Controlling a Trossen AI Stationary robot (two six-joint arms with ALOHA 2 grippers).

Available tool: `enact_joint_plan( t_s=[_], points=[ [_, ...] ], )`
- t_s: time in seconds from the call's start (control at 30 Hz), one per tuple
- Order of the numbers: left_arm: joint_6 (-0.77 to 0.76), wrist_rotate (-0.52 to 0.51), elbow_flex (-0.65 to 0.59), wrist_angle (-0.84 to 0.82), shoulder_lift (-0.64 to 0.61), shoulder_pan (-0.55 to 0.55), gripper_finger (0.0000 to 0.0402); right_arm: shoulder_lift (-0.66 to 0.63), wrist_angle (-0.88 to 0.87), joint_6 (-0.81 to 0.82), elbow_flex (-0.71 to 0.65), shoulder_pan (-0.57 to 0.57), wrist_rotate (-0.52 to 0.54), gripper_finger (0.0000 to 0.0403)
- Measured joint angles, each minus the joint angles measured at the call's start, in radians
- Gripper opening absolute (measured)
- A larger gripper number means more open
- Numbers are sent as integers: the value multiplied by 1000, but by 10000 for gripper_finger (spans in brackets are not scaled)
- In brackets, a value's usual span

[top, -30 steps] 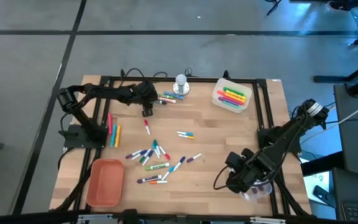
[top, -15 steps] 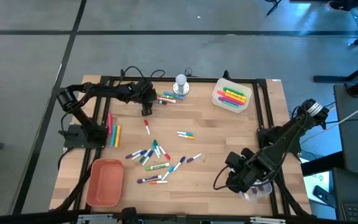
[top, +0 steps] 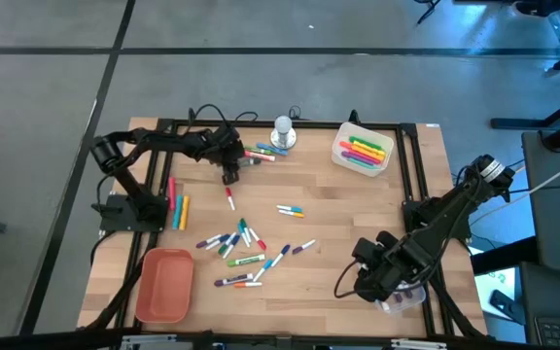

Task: Pick & Place Markers
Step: Put the medium green marker pen into the transparent bin

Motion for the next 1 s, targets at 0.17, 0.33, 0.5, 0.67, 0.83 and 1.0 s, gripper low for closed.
enact_joint_plan(
  t_s=[0.17,0.33,0.5,0.67,0.83,1.0],
  points=[
    [-19,-11,4,3,41,-43,142,0,1,-19,0,9,42,182],
    [-112,-29,5,5,45,-61,113,0,1,-22,0,18,92,182],
    [-299,-49,4,4,46,-88,71,15,72,-75,-27,38,395,182],
    [-380,-45,0,3,14,-134,64,48,267,-111,-108,5,614,182],
    [-435,74,-7,62,-65,-205,77,59,569,-259,-213,-77,622,182],
    [-502,98,-4,189,-130,-327,67,58,881,-339,-319,-127,777,182]
  ],
)
